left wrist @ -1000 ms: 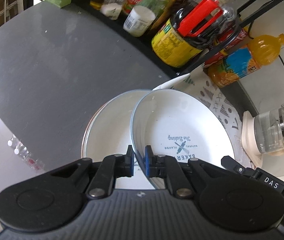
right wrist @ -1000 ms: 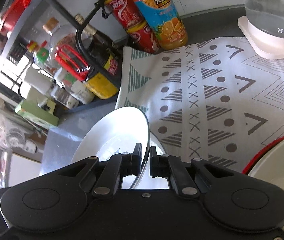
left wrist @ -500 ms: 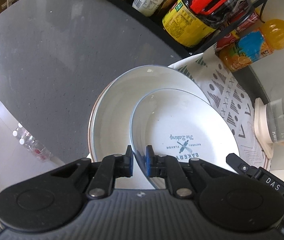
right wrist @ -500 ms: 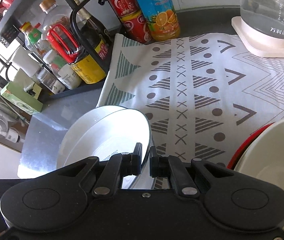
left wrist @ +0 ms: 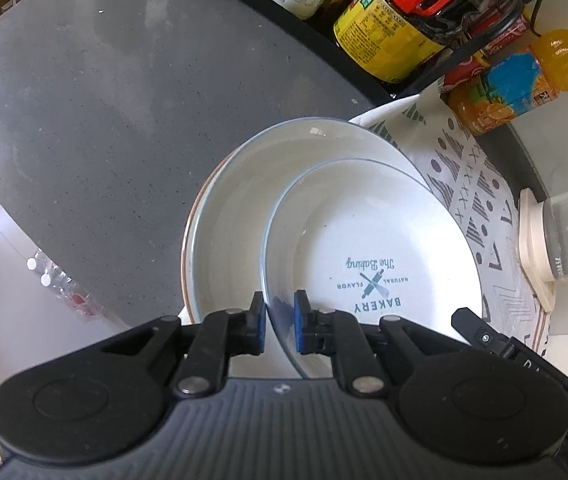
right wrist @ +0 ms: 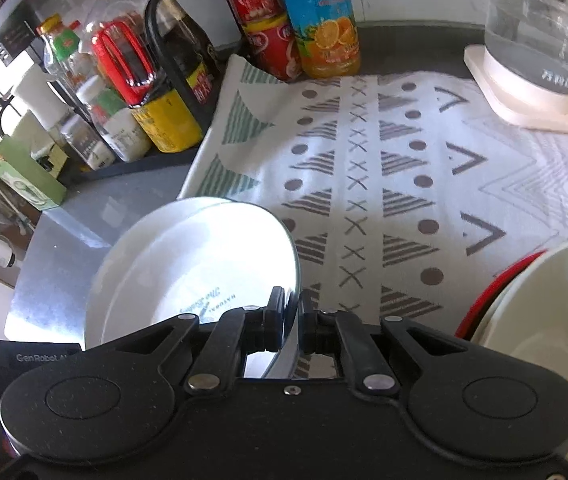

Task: Organize plates and bowls
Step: 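Carry the 'Bakery' plate with both grippers over the 'Sweet' plate, then lower the 'Bakery' plate onto the 'Sweet' plate and open both grippers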

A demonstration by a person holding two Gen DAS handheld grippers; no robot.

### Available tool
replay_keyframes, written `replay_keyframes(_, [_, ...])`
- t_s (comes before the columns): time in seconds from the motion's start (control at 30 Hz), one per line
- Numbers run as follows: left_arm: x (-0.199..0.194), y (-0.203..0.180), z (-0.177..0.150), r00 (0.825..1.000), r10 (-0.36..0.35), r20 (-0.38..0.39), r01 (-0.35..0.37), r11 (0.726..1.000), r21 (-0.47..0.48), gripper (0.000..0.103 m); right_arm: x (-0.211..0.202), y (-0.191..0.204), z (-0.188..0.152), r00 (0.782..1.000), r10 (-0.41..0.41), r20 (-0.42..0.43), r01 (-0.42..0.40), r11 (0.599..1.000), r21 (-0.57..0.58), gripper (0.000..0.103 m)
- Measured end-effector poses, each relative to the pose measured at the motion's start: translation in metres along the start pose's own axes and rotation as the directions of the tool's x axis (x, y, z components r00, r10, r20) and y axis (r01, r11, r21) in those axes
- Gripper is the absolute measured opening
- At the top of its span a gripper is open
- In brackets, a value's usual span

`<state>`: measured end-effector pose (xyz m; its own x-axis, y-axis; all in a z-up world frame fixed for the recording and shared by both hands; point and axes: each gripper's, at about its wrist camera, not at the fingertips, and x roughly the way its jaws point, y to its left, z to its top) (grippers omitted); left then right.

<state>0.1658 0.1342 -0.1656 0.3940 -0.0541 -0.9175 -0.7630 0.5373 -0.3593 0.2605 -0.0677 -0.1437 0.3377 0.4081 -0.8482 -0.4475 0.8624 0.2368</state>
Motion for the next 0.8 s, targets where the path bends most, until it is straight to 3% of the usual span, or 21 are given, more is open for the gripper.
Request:
replay_keyframes(0.47, [0.004,0.005,0.009,0.999,0.051,0.004,-0.051,0.999,0.002,0.011,0.013,0.006,0.001,0.999,-0.031,-0.032,0.031,0.999,-0.007,0.009])
replay_keyframes(0.8, [-0.001,0.009,0.018,0.995,0.092,0.041,-0.092,0.996,0.012,0.009,0.022,0.011,0.000,0.998,-0.029,-0.064,0.030,1.000,0.005,0.021])
